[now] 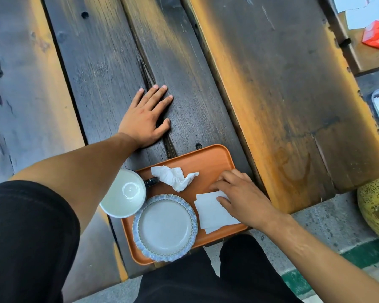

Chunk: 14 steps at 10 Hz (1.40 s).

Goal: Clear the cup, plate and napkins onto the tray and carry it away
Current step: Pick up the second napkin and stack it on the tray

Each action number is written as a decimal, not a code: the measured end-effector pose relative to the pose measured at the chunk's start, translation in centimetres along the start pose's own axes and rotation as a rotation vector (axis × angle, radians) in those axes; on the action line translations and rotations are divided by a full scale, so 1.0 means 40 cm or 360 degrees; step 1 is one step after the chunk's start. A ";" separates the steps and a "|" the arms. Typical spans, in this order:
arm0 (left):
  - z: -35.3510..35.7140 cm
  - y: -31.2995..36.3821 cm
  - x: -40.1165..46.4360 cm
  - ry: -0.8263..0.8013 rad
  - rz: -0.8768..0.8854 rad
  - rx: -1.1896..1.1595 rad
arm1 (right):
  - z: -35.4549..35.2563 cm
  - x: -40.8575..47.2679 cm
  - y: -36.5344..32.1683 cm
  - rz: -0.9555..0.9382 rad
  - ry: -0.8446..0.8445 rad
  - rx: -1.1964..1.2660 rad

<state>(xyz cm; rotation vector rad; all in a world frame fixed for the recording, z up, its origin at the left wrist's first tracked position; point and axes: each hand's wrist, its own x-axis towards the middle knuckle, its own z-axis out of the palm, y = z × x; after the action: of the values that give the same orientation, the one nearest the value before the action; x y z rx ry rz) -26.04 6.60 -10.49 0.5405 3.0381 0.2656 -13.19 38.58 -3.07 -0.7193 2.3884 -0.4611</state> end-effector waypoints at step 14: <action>-0.016 0.019 -0.002 -0.0174 -0.0001 0.0156 | 0.050 -0.049 0.012 0.0089 0.0487 0.0471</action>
<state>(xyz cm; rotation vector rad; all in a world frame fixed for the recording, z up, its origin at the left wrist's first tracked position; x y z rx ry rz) -25.76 7.18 -9.72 0.5409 2.9569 0.0844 -10.81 39.81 -3.95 -0.4741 2.5322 -0.9346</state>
